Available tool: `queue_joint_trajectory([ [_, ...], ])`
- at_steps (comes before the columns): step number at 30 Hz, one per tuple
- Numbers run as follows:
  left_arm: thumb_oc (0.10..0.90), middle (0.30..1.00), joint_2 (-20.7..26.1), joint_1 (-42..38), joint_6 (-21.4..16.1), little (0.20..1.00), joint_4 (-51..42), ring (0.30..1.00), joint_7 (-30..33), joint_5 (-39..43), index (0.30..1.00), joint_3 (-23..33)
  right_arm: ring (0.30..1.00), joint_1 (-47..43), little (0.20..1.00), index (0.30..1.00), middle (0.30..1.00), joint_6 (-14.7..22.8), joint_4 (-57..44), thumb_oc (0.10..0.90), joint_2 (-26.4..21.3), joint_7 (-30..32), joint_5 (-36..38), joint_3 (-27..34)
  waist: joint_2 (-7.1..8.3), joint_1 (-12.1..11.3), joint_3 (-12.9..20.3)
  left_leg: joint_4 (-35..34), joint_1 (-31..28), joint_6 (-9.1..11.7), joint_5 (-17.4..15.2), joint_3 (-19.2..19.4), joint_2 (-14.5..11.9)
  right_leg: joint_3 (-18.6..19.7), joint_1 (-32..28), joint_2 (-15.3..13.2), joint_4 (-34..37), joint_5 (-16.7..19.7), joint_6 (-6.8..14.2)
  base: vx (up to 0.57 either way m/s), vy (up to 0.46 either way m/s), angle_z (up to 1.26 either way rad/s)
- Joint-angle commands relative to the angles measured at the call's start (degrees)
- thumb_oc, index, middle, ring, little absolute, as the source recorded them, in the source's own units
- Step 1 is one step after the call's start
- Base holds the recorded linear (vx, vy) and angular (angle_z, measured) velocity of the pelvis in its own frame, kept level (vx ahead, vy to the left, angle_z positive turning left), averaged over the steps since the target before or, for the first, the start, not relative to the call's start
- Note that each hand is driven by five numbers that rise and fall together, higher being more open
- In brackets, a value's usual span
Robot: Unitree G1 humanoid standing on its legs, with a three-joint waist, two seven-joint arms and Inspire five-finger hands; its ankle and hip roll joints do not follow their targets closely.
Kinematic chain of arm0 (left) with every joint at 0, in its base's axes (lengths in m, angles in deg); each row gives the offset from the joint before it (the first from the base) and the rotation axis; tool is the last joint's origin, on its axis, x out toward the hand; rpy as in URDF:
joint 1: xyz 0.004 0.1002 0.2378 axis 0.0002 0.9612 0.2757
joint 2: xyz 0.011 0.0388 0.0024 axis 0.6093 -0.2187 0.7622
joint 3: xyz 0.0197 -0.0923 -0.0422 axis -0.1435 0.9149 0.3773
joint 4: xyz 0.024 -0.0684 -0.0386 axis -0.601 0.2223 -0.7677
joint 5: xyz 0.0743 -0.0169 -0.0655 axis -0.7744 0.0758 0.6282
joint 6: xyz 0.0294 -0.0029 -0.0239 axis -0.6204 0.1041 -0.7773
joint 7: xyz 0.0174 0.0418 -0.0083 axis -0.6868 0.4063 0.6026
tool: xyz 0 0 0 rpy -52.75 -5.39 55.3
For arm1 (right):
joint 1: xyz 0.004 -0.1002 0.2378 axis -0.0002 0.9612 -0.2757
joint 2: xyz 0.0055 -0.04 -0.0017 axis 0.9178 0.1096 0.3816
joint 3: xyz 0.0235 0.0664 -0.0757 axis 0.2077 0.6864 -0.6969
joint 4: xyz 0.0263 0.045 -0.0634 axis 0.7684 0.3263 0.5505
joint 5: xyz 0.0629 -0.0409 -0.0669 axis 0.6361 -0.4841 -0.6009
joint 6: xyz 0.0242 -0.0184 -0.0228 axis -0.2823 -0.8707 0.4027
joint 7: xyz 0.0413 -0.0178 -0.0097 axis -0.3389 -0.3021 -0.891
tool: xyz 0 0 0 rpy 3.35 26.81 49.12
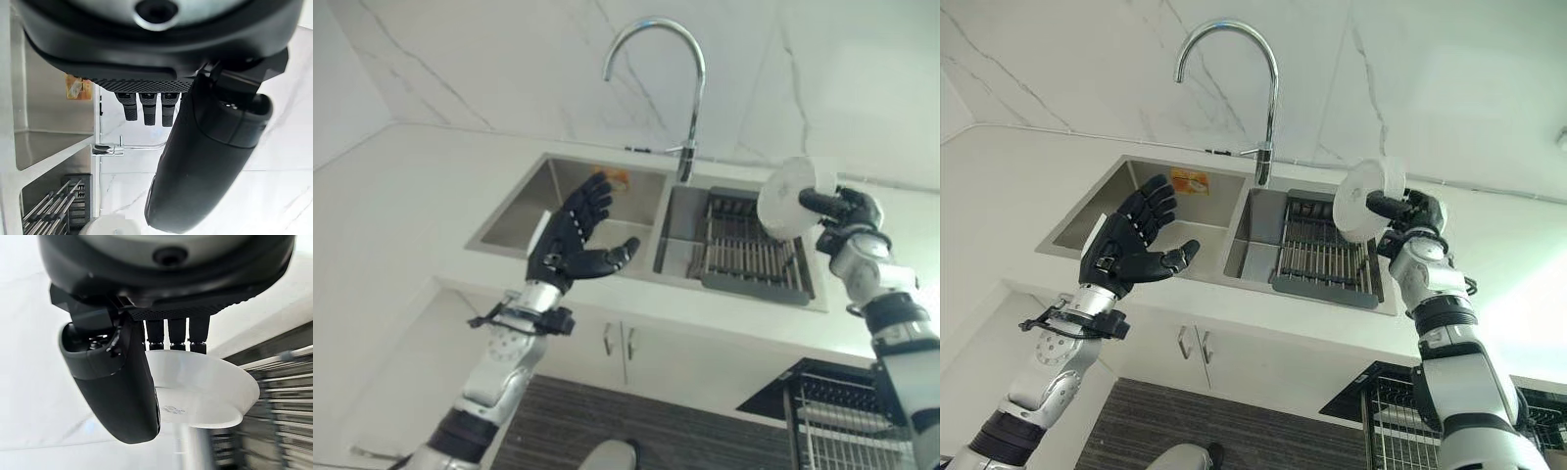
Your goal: Place the dishes in the dishwasher.
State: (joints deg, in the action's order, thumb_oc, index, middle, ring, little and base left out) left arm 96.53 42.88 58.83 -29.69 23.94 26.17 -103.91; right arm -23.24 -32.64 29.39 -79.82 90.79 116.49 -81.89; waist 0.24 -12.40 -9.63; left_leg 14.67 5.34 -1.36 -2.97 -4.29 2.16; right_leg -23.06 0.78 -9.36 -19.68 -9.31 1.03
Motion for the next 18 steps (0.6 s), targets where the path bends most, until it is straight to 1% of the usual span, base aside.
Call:
queue_joint_trajectory([
  [1, 0.8, 0.9, 2.21, -1.12, -10.95, 0.9, -8.04, 0.9, -0.37, -10.09, 0.9, 1.19, 0.3, -5.25, 0.3, 0.3, 0.3, 16.51, -11.36, 0.4, -4.14, 6.48, -6.83, 1.62, 1.32, 0.0, 6.16, 2.52, -2.15, 4.51, -7.13, 0.5, -3.33, 4.93, -2.22, -1.35, 2.5, -1.4, 4.44, 0.03, 0.067, -0.14],
  [2, 0.8, 0.9, 3.27, -1.31, -12.39, 0.9, -10.33, 0.9, -2.33, -10.79, 0.9, 0.9, 0.3, -3.89, 0.3, 0.3, 0.3, 17.87, -16.54, 0.4, -3.94, 7.98, -6.19, 3.23, 1.11, 0.52, 6.04, 2.52, -2.2, 4.33, -7.34, 0.59, -3.13, 5.5, -1.97, -1.33, 2.5, -1.3, 4.65, 0.03, 0.079, -0.13],
  [3, 0.8, 0.9, 3.55, -1.7, -12.56, 0.9, -11.72, 0.9, -5.82, -7.43, 0.9, 0.87, 0.3, -2.54, 0.3, 0.3, 0.3, 18.66, -19.51, 0.4, -3.52, 7.66, -6.01, 4.33, 1.01, 0.88, 5.97, 2.52, -2.24, 4.17, -7.51, 0.74, -3.05, 5.78, -1.8, -1.42, 2.5, -1.19, 4.8, 0.02, 0.083, -0.21],
  [4, 0.8, 0.9, 3.55, -2.07, -11.81, 0.9, -12.69, 0.9, -9.34, -3.1, 0.9, 0.77, 0.3, -1.21, 0.3, 0.3, 0.3, 19.77, -22.04, 0.4, -3.24, 7.36, -5.63, 5.06, 0.97, 1.19, 5.93, 2.52, -2.23, 4.07, -7.64, 0.98, -3.0, 6.02, -1.61, -1.53, 2.5, -1.06, 4.99, 0.01, 0.091, -0.25],
  [5, 0.8, 0.9, 2.91, -2.46, -9.95, 0.9, -14.45, 0.9, -12.43, 2.52, 0.9, 0.23, 0.3, 0.92, 0.3, 0.3, 0.3, 20.47, -27.43, 0.4, -2.05, 7.69, -6.2, 6.0, 0.77, 2.04, 5.76, 2.52, -2.17, 3.88, -7.8, 1.45, -2.97, 6.66, -1.18, -1.57, 2.5, -0.81, 5.28, 0.0, 0.086, -0.3],
  [6, 0.8, 0.9, 2.53, -2.55, -9.2, 0.9, -14.88, 0.9, -13.63, 4.17, 0.9, 0.18, 0.3, 1.94, 0.3, 0.3, 0.3, 21.07, -29.27, 0.4, -1.4, 7.47, -6.47, 6.48, 0.7, 2.43, 5.71, 2.52, -2.18, 3.82, -7.88, 1.7, -3.0, 6.93, -1.03, -1.59, 2.5, -0.7, 5.39, 0.0, 0.096, -0.21],
  [7, 0.8, 0.9, 1.97, -2.67, -8.23, 0.9, -15.23, 0.9, -15.08, 4.52, 0.9, 0.06, 0.3, 3.48, 0.3, 0.3, 0.3, 22.15, -31.97, 0.4, -0.46, 7.38, -6.63, 7.22, 0.69, 3.01, 5.67, 2.52, -2.25, 3.74, -8.03, 2.15, -3.08, 7.37, -0.82, -1.61, 2.5, -0.52, 5.57, 0.0, 0.116, -0.16],
  [8, 0.8, 0.9, 1.49, -3.19, -7.24, 0.9, -15.6, 0.9, -16.37, -0.54, 0.9, -1.11, 0.3, 5.79, 0.3, 0.3, 0.3, 23.33, -37.49, 0.4, 1.29, 8.27, -5.28, 8.15, 0.65, 4.22, 5.52, 2.52, -2.35, 3.51, -8.34, 2.96, -3.12, 8.09, -0.45, -1.63, 2.5, -0.22, 5.85, 0.0, 0.129, -0.27],
  [10, 0.8, 0.9, 1.87, -3.89, -4.8, 0.9, -15.97, 0.9, -17.92, -2.15, 0.9, -3.04, 0.3, 8.71, 0.3, 0.3, 0.3, 23.86, -44.0, 0.4, 2.9, 9.93, -5.7, 10.2, 0.63, 5.42, 5.29, 2.52, -2.46, 3.24, -8.73, 3.43, -2.89, 9.15, 0.0, -1.5, 2.5, 0.03, 6.18, 0.0, 0.116, -0.42],
  [12, 0.8, 0.9, 2.11, -4.35, -2.38, 0.9, -15.84, 0.9, -20.34, -1.12, 0.9, -4.29, 0.3, 10.75, 0.3, 0.3, 0.3, 24.85, -48.26, 0.4, 4.28, 10.34, -7.42, 11.72, 0.69, 6.64, 5.07, 2.52, -2.51, 2.9, -9.09, 4.09, -2.67, 10.16, 0.55, -1.5, 2.5, 0.42, 6.61, 0.01, 0.125, -0.49],
  [13, 0.8, 0.9, 1.73, -4.33, -0.3, 0.9, -16.13, 0.9, -22.3, 0.92, 0.9, -5.49, 0.3, 11.56, 0.3, 0.3, 0.3, 25.6, -50.45, 0.4, 5.17, 11.08, -9.81, 12.15, 0.83, 7.53, 4.94, 2.52, -2.51, 2.62, -9.29, 4.71, -2.55, 10.93, 1.06, -1.48, 2.5, 0.87, 6.98, 0.02, 0.13, -0.48],
  [14, 0.8, 0.9, 1.19, -3.74, 0.75, 0.9, -16.43, 0.9, -22.98, 1.91, 0.9, -6.43, 0.3, 12.21, 0.3, 0.3, 0.3, 25.79, -52.25, 0.4, 5.84, 11.09, -10.63, 12.16, 0.93, 8.3, 4.68, 2.52, -2.53, 2.47, -9.4, 5.06, -2.54, 11.58, 1.51, -1.43, 2.5, 1.29, 7.25, 0.02, 0.106, -0.48],
  [15, 0.8, 0.9, 0.98, -3.35, 1.36, 0.9, -16.55, 0.9, -23.92, 2.62, 0.9, -6.69, 0.3, 12.86, 0.3, 0.3, 0.3, 25.97, -53.04, 0.4, 6.28, 10.89, -10.96, 12.2, 0.96, 8.4, 4.71, 2.52, -2.58, 2.37, -9.48, 5.46, -2.63, 12.08, 1.77, -1.38, 2.5, 1.51, 7.38, -0.03, 0.031, -0.51],
  [16, 0.8, 0.9, 0.72, -2.98, 2.36, 0.9, -17.0, 0.9, -25.06, 2.7, 0.9, -8.52, 0.3, 13.88, 0.3, 0.3, 0.3, 26.51, -54.86, 0.4, 7.45, 10.74, -11.72, 11.81, 1.33, 9.32, 3.79, 2.52, -2.47, 2.16, -9.59, 5.98, -2.67, 12.82, 2.37, -1.94, 2.5, 2.68, 8.16, -0.08, -0.008, -0.61],
  [18, 0.8, 0.9, 1.38, -3.78, 2.11, 0.9, -16.75, 0.9, -24.69, 2.54, 0.9, -9.45, 0.3, 14.16, 0.3, 0.3, 0.3, 28.06, -54.83, 0.4, 7.98, 9.7, -11.24, 11.56, 1.7, 9.16, 2.58, 2.52, -2.38, 1.93, -9.36, 7.46, -3.23, 11.07, 2.12, -4.03, 2.5, 4.09, 9.3, -0.21, -0.076, -0.61],
])
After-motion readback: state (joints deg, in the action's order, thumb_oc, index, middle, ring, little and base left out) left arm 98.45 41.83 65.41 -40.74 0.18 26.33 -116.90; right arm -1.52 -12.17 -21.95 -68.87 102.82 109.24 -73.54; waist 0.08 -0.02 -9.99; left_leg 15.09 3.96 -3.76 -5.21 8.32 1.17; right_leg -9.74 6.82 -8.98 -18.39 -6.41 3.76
